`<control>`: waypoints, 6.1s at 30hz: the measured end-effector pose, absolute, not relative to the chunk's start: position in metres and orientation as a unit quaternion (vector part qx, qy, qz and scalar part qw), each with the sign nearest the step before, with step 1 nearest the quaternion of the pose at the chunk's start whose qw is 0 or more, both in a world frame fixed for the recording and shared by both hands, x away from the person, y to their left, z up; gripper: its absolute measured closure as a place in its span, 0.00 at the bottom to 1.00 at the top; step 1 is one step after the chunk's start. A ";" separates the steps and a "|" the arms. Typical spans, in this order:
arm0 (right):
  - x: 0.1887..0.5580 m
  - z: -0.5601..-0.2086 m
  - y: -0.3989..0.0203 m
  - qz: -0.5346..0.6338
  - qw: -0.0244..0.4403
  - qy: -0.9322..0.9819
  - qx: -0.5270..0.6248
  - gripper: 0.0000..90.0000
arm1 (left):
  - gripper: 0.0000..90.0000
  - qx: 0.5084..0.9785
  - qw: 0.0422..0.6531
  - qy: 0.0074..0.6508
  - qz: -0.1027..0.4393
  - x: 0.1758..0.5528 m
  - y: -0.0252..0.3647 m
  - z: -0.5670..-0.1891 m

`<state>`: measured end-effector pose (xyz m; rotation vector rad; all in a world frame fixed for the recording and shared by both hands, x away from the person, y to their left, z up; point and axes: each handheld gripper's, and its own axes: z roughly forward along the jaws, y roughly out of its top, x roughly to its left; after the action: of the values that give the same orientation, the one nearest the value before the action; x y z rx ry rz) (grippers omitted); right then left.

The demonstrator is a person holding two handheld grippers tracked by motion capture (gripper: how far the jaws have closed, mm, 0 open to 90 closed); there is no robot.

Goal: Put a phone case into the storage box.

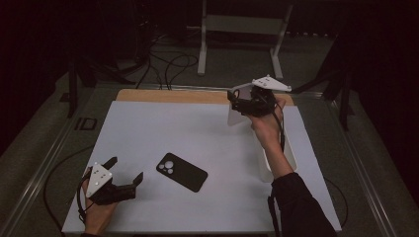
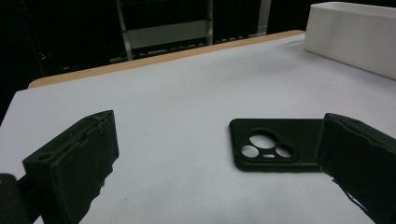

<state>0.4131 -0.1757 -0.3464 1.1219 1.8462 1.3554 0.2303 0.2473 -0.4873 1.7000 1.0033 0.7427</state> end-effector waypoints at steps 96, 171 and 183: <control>0.496 -0.430 -0.260 0.351 0.306 0.654 0.596 0.18 | 0.00 0.701 0.498 0.409 0.306 0.228 0.245 -0.487; 0.451 -0.391 -0.229 0.434 0.289 0.696 0.493 0.11 | 0.00 0.701 0.496 0.409 0.308 0.226 0.245 -0.487; 0.423 -0.386 -0.216 0.479 0.280 0.700 0.449 0.11 | 0.00 0.701 0.496 0.409 0.308 0.226 0.244 -0.487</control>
<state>0.4226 -0.2164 -0.3859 1.2047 1.8778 1.2838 0.2259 0.2440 -0.4868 1.6976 0.9918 0.7470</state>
